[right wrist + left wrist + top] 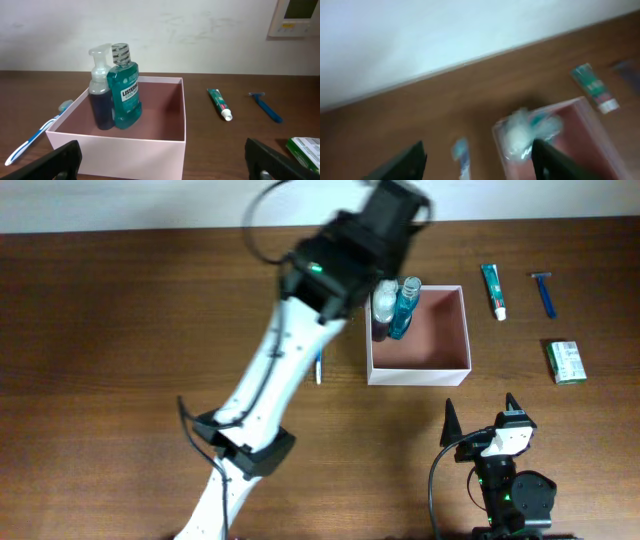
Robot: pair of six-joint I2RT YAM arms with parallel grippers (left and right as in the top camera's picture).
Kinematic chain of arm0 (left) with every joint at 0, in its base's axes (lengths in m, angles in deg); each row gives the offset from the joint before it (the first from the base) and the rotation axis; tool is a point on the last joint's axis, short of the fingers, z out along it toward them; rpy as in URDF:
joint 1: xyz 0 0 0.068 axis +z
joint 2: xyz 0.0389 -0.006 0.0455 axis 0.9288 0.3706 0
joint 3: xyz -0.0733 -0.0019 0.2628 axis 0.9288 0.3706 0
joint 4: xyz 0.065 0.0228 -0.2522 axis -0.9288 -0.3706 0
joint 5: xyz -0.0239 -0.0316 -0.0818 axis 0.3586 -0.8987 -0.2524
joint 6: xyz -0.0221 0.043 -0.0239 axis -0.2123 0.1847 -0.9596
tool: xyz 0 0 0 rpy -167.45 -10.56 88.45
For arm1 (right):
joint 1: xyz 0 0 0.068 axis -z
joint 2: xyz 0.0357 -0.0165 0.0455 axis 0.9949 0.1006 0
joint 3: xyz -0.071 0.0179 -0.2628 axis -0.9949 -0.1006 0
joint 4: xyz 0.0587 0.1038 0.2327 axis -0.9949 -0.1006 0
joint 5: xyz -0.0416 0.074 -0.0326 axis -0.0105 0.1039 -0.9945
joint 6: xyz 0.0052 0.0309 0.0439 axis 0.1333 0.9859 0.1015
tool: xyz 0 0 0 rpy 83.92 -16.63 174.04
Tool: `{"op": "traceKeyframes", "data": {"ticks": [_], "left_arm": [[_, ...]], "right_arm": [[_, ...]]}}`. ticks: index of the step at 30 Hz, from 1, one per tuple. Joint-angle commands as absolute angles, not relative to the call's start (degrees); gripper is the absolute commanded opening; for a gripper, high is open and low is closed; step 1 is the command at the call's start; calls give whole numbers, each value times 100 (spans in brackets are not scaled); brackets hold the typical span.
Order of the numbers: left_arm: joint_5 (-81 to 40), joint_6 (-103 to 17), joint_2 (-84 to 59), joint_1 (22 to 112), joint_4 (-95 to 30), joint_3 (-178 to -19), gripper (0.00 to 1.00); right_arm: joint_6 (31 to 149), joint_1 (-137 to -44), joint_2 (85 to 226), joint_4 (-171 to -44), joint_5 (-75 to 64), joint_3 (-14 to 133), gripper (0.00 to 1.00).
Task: Pack container
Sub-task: 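Release the Listerine bottle and raise the left gripper back left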
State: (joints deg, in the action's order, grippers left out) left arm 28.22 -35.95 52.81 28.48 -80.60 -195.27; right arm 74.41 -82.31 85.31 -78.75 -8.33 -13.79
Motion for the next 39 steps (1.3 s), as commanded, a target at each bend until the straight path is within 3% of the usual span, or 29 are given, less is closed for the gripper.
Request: {"op": "traceKeyframes", "data": {"ticks": [1, 10, 16, 17, 18, 39], "left_arm": [[3077, -4653, 5152, 3357, -8928, -19562, 70], [2284, -4662, 5152, 4033, -9440, -18775, 71], [2288, -4666, 5156, 4452, -9243, -17920, 81], [2210, -4666, 5156, 4584, -9238, -17669, 87], [2168, -4666, 5156, 4656, -9236, -17520, 99], [2238, -4664, 5156, 5543, -8419, -17046, 100]], "right_arm": [[7403, -8277, 8493, -7899, -800, -1405, 99], [7403, -8277, 8493, -7899, -800, -1405, 99], [7403, -8277, 8493, -7899, -800, -1405, 99], [7403, -8277, 8493, -7899, -800, -1405, 99], [7403, -8277, 8493, -7899, -800, -1405, 99], [7670, -8277, 8493, -7718, -594, -1405, 99]]}}
